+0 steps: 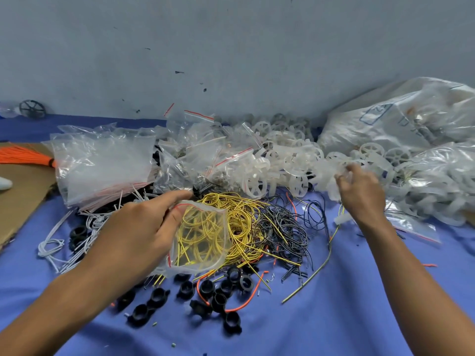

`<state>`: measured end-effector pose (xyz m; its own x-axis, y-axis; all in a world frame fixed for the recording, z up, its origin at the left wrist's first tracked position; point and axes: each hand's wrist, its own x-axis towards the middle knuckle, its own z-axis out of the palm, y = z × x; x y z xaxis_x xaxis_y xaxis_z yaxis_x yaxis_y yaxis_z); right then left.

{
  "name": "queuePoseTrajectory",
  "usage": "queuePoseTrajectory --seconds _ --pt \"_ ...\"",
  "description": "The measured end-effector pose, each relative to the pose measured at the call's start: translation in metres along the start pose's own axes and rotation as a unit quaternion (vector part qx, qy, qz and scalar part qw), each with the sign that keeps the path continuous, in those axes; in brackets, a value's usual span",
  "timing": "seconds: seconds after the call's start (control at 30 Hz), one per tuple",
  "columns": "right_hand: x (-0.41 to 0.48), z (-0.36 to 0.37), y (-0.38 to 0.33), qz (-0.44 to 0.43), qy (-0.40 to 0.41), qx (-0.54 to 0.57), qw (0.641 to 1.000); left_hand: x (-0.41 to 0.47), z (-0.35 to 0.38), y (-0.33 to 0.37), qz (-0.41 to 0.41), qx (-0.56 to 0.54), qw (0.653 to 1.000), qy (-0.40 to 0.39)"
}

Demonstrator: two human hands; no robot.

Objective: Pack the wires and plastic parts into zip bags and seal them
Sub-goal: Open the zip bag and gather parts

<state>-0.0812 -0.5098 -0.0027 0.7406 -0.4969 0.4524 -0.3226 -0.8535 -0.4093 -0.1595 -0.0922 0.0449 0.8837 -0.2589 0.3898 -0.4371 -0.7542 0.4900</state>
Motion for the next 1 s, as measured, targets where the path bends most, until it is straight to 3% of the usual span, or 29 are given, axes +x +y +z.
queuePoseTrajectory --seconds 0.1,0.17,0.23,0.3,0.4,0.47,0.57,0.8,1.0 --pt "-0.005 -0.024 -0.011 0.021 0.135 0.113 0.984 0.0 0.004 0.002 0.001 -0.008 1.0 0.002" --pt "-0.01 -0.038 -0.023 0.025 0.136 0.209 0.968 0.0 0.006 0.004 0.005 -0.013 1.0 -0.003" --pt "-0.023 -0.053 -0.04 0.03 0.025 0.385 0.922 0.001 0.007 0.004 0.003 -0.02 1.0 -0.005" --pt "-0.047 -0.069 -0.058 0.019 -0.165 0.507 0.846 0.002 0.008 0.004 -0.004 -0.032 0.999 0.0" --pt "-0.092 -0.08 -0.081 0.005 -0.422 0.556 0.716 0.003 0.009 0.003 -0.01 -0.042 0.999 0.008" --pt "-0.117 -0.081 -0.099 -0.007 -0.518 0.521 0.679 0.003 0.008 0.004 -0.012 -0.044 0.999 0.005" --pt "-0.136 -0.08 -0.123 -0.045 -0.561 0.434 0.704 0.003 0.006 0.007 -0.009 -0.039 0.999 0.005" --pt "-0.141 -0.074 -0.15 0.004 -0.541 0.388 0.746 0.002 0.001 0.011 -0.003 -0.019 1.0 0.021" --pt "-0.144 -0.08 -0.157 -0.012 -0.585 0.397 0.707 0.005 -0.002 0.016 0.025 0.02 0.999 0.03"
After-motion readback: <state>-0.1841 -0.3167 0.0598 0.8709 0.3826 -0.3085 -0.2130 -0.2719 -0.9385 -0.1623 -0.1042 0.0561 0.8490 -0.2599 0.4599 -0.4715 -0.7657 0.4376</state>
